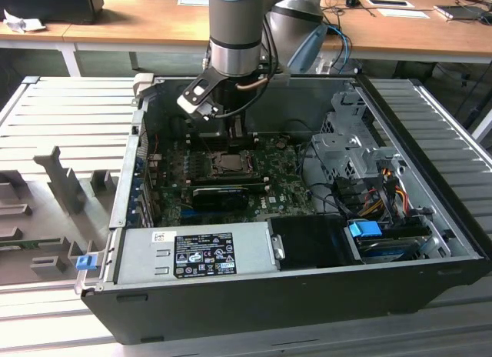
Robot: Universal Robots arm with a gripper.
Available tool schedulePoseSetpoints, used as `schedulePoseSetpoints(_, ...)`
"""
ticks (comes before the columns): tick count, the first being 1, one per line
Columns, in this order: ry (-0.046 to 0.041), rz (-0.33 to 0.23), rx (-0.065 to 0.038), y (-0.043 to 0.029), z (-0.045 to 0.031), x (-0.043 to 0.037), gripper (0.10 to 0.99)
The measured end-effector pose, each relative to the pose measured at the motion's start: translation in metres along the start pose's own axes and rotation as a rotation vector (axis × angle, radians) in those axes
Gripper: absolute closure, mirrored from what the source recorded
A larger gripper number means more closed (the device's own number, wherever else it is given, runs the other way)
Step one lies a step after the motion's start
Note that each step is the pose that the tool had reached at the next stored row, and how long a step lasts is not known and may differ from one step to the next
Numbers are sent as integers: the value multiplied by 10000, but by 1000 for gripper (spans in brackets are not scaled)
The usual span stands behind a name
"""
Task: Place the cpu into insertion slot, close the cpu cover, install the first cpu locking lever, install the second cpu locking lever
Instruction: 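Close the cpu cover, then install the first cpu locking lever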
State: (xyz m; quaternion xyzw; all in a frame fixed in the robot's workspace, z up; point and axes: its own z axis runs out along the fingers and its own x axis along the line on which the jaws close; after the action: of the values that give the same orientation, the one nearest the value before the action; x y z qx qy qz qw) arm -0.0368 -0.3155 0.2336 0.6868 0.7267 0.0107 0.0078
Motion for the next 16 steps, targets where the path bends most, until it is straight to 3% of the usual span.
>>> schedulePoseSetpoints(7, 0, 0, -1, -14, -17, 1, 980)
schedulePoseSetpoints(16, -1, 2, 0, -10, -202, 1, 980)
